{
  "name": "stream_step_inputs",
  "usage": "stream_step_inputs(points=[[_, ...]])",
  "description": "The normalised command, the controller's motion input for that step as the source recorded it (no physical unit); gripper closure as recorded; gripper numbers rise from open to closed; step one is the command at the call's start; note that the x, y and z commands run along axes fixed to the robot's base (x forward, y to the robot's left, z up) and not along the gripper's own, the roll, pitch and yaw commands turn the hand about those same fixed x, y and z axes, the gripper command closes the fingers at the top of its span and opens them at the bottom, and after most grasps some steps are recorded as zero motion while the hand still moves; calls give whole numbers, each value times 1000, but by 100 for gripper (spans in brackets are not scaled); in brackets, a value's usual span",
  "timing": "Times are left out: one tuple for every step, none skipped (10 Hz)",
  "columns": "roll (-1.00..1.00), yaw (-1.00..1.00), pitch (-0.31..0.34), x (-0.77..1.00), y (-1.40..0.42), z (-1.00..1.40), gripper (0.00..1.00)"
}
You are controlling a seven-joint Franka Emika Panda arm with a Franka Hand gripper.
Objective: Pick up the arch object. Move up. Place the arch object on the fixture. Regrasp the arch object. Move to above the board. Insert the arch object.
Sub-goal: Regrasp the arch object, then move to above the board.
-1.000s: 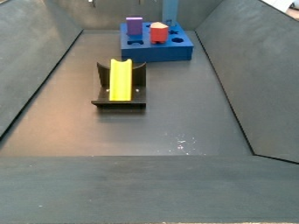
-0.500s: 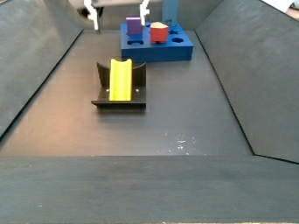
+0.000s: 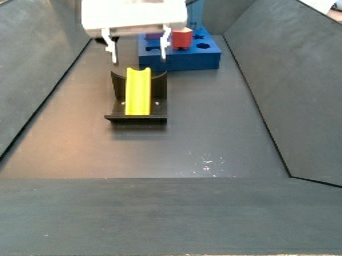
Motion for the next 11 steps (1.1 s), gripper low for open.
stream_step_inputs(points=[[81,-19,-61,108,33,-965,0],[79,-24,-48,94,20,-773,0],[80,-22,-42,86,15,-677,0],[72,-14,-33,70,11,-446,0],[71,-10,-30,65,10,-355,0],[63,2,-18,46,2,-194,0],[0,0,0,0,0,0,100],[-95,-72,-193,167,-53,1000,100],[-93,-82,-186,164,-53,1000,100],[-82,-115,-147,151,-51,1000,100],[-65,-149,-86,139,-47,1000,100]])
